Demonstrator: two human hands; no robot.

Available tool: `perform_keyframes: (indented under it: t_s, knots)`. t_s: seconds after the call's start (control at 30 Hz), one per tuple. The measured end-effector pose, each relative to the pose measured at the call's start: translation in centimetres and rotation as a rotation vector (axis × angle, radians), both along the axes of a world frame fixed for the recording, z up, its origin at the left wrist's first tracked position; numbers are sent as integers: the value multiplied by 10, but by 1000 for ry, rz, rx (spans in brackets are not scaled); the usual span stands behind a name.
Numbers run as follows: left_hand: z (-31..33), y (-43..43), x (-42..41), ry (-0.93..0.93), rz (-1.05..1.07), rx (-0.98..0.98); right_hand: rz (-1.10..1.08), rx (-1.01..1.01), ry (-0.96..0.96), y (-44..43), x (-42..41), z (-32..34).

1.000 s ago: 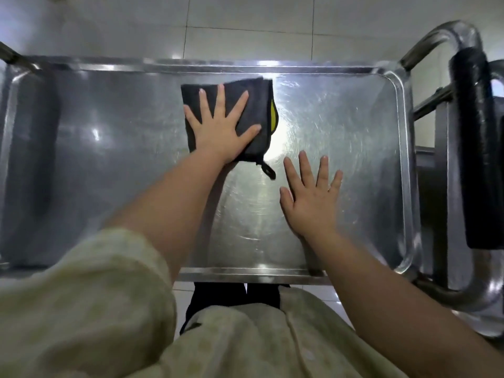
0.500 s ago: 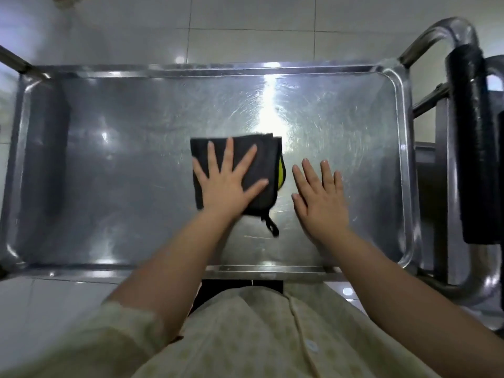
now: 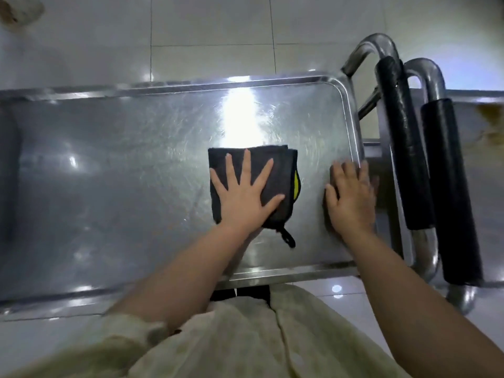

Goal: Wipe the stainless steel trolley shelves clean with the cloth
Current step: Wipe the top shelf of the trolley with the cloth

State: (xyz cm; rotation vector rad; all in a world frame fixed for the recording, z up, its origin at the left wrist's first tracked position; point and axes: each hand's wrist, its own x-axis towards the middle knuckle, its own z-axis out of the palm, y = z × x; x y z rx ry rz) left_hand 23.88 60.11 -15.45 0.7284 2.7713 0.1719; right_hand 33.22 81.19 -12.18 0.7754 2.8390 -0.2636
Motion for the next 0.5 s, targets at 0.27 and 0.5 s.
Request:
perform_keyframes:
  t_s: [0.27,0.5]
  knots:
    - [3,19,49,4,-25,-60,-34,36,-41,11,23,-16]
    - [12,138,-103,-37,46,-67,-49,49,-3,13,15,-21]
